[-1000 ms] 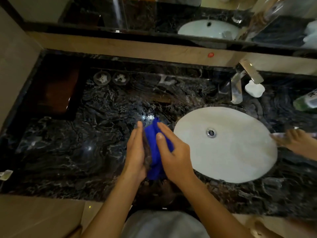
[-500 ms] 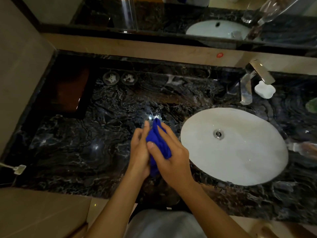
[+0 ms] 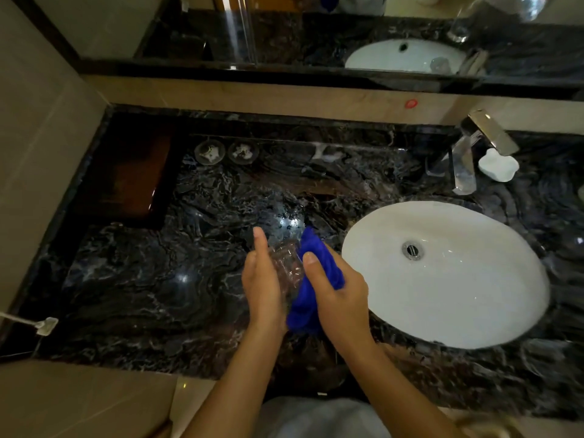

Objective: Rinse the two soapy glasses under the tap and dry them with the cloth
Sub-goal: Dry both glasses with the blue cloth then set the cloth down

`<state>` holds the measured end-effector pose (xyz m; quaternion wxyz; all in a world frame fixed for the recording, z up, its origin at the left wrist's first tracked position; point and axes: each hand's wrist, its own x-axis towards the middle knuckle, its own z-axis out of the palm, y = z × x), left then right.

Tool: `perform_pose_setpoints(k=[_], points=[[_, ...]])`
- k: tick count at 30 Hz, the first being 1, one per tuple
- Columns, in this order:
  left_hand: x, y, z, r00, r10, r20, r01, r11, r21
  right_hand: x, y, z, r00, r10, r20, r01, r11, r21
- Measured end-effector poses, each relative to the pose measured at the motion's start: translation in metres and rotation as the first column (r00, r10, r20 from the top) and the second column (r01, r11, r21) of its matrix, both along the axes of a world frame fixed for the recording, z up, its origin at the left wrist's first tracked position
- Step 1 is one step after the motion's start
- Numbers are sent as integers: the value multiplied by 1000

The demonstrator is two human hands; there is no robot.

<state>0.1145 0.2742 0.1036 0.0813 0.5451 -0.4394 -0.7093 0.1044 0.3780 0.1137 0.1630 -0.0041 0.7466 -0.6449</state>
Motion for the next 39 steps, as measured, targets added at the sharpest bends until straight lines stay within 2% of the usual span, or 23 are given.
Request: perform_pose_setpoints(k=[2, 4, 6, 9, 12, 14, 16, 18, 20, 22, 25, 27, 29, 32, 34, 37, 39], points=[[1, 3, 5, 996, -88, -18, 89, 994, 56, -1, 2, -5, 976, 87, -198, -74, 995, 70], [9, 7, -1, 983, -174, -66, 182, 973, 142, 1, 0, -10, 895, 250, -369, -169, 956, 239], [17, 12, -9, 957, -254, -141, 275, 947, 165, 1, -2, -14, 850, 338, -403, -190, 912, 363], [14, 18, -3, 964, -147, -223, 198, 954, 224, -3, -6, -11, 901, 307, -306, -194, 917, 347], [6, 17, 5, 966, 25, -259, 66, 939, 337, -12, -6, -3, 974, 201, -108, -179, 966, 189], [5, 15, 3, 974, 30, -226, 42, 951, 307, -19, -6, 2, 991, 108, 74, -112, 992, 60], [3, 12, 3, 981, 31, -194, 25, 961, 277, -23, -6, 1, 970, -2, 243, 6, 1000, -17], [0, 11, 5, 982, 11, -188, 39, 964, 262, -22, -7, 2, 952, -77, 298, 102, 992, -69], [-5, 9, 11, 987, -18, -159, 54, 973, 224, -17, -8, 3, 982, -78, 174, 89, 994, -57], [-8, 9, 15, 991, -60, -123, 83, 979, 189, -12, -4, 3, 999, -36, -13, 35, 999, -29], [-7, 17, 22, 975, -106, -194, 154, 955, 253, -14, 4, 0, 957, 140, -253, -107, 984, 140], [-3, 23, 22, 959, -90, -268, 178, 930, 322, -14, 5, 3, 930, 225, -290, -166, 963, 213], [2, 22, 19, 941, -119, -318, 230, 913, 338, -16, 7, 8, 961, 177, -212, -151, 979, 134], [10, 12, 16, 913, -265, -310, 344, 908, 238, -32, 13, 18, 994, 84, 77, -83, 996, -7], [14, 2, 13, 864, -407, -296, 451, 887, 96, -48, 22, 20, 979, 146, 146, -147, 989, -1], [16, -11, 10, 730, -645, -226, 615, 764, -196, -58, 28, 29, 938, 343, 56, -347, 935, 71], [15, -11, 12, 687, -709, -160, 646, 697, -312, -56, 27, 34, 886, 460, -51, -441, 873, 210]])
